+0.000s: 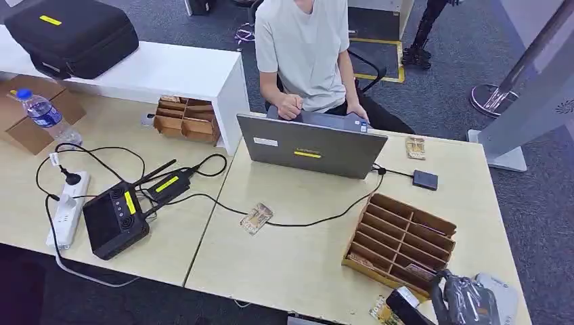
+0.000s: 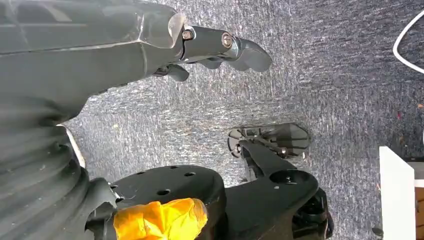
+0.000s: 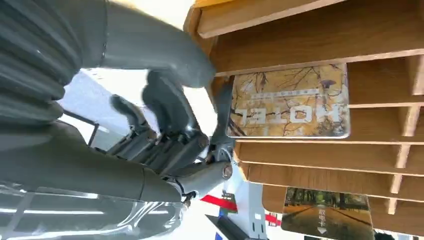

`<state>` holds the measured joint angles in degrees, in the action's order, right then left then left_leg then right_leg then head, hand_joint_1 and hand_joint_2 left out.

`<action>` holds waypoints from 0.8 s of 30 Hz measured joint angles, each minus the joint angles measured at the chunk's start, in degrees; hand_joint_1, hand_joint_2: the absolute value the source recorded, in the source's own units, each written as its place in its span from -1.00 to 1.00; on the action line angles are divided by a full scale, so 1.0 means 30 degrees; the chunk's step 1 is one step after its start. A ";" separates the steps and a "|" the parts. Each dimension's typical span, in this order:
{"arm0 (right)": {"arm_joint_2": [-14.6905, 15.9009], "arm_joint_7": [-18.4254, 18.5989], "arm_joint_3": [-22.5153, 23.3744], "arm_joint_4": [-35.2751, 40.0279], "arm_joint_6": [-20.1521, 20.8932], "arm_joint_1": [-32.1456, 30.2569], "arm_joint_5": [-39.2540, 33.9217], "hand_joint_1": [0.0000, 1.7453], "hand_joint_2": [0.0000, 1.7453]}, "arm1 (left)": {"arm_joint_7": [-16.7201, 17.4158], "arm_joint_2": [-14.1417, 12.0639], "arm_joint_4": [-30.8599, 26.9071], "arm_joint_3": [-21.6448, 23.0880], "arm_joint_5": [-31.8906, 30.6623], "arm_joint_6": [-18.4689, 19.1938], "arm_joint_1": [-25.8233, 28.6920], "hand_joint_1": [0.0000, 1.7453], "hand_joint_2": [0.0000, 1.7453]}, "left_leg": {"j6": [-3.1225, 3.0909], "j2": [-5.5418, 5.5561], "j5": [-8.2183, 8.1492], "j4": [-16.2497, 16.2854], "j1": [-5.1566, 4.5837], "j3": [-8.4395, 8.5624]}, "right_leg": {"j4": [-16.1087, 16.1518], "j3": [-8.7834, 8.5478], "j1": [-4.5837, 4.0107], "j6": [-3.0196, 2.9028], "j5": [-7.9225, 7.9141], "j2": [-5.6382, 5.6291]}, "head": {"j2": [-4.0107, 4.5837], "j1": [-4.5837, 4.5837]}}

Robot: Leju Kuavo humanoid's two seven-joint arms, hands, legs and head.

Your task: Pass the card to the sensor for recognition and then transmit it.

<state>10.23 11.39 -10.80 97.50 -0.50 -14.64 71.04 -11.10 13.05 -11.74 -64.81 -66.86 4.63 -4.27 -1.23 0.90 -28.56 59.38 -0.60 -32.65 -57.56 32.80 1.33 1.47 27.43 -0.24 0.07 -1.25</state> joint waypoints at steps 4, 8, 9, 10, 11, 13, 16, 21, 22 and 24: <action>-0.0146 -0.0080 0.0000 0.0102 -0.0095 -0.0001 0.0029 -1.00 1.00 | 0.0000 0.0000 0.0000 -0.0058 0.0015 0.0000 -0.0001 -1.00 1.00 | 0.0000 0.0000 0.0000 0.0000 0.0001 0.0001 | 0.0000 0.0000 0.0000 0.0000 0.0000 0.0000 | 0.0000 0.0000; -0.0196 -0.0080 0.0022 0.0240 -0.0262 0.0076 0.0029 -1.00 1.00 | 0.0000 0.0000 0.0000 -0.0109 0.0015 0.0000 -0.0001 -1.00 1.00 | 0.0000 -0.0009 0.0000 0.0000 0.0002 0.0007 | 0.0000 -0.0004 -0.0001 0.0000 0.0000 -0.0005 | 0.0000 0.0000; -0.0197 -0.0080 0.0022 0.0270 -0.0262 0.0108 0.0029 -1.00 1.00 | 0.0000 0.0000 0.0000 -0.0109 0.0015 0.0000 0.0000 -1.00 1.00 | 0.0000 -0.0013 0.0000 0.0000 0.0002 0.0009 | 0.0000 -0.0005 -0.0001 0.0000 0.0000 -0.0008 | 0.0000 0.0000; -0.0197 -0.0080 0.0022 0.0277 -0.0262 0.0129 0.0029 -1.00 1.00 | 0.0000 0.0000 0.0000 -0.0109 0.0015 0.0000 -0.0001 -1.00 1.00 | 0.0000 -0.0013 0.0000 0.0000 0.0002 0.0011 | 0.0000 -0.0007 -0.0001 0.0000 -0.0001 -0.0009 | 0.0000 0.0000; -0.0197 -0.0080 0.0029 0.0291 -0.0262 0.0145 0.0029 -1.00 1.00 | 0.0000 0.0000 0.0000 -0.0109 0.0015 0.0000 0.0000 -1.00 1.00 | 0.0000 -0.0013 0.0000 0.0000 0.0002 0.0013 | 0.0001 -0.0010 -0.0001 0.0000 -0.0001 -0.0009 | 0.0000 0.0000; -0.0204 -0.0080 0.0036 0.0335 -0.0262 0.0200 0.0029 -1.00 1.00 | 0.0000 0.0000 0.0000 -0.0117 0.0015 0.0000 -0.0001 -1.00 1.00 | 0.0000 -0.0015 0.0000 0.0000 0.0002 0.0019 | 0.0001 -0.0013 -0.0001 -0.0001 -0.0002 -0.0009 | 0.0000 0.0000; -0.0204 -0.0080 0.0036 0.0372 -0.0269 0.0227 0.0029 -1.00 1.00 | 0.0000 0.0000 0.0000 -0.0116 0.0015 0.0000 0.0001 -1.00 1.00 | 0.0000 -0.0014 0.0000 0.0000 0.0002 0.0027 | 0.0000 -0.0023 -0.0003 -0.0001 -0.0002 -0.0010 | 0.0000 0.0000; -0.0211 -0.0080 0.0036 0.0423 -0.0262 0.0233 0.0029 -1.00 1.00 | 0.0000 0.0000 0.0000 -0.0117 0.0022 0.0000 -0.0001 -1.00 1.00 | 0.0000 -0.0015 0.0000 0.0000 0.0006 0.0029 | 0.0000 -0.0025 -0.0005 -0.0001 -0.0002 -0.0010 | 0.0000 0.0000; -0.0211 -0.0080 0.0036 0.0423 -0.0262 0.0235 0.0029 -1.00 1.00 | 0.0000 0.0000 0.0000 -0.0117 0.0022 0.0000 -0.0001 -1.00 1.00 | 0.0001 -0.0015 0.0000 0.0000 0.0008 0.0030 | 0.0000 -0.0025 -0.0006 -0.0001 -0.0001 -0.0010 | 0.0000 0.0000; -0.0218 -0.0080 0.0036 0.0422 -0.0262 0.0235 0.0029 -1.00 1.00 | 0.0000 0.0000 0.0000 -0.0117 0.0015 0.0000 0.0000 -1.00 1.00 | 0.0001 -0.0015 0.0000 0.0000 0.0008 0.0030 | 0.0000 -0.0026 -0.0006 -0.0001 -0.0002 -0.0010 | 0.0000 0.0000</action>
<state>9.57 11.15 -10.69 98.77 -1.29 -13.94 71.12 -11.10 13.05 -11.74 -65.16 -66.82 4.63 -4.27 -1.23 0.85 -28.56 59.38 -0.58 -32.56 -57.55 32.72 1.31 1.46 27.43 -0.27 0.07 -1.25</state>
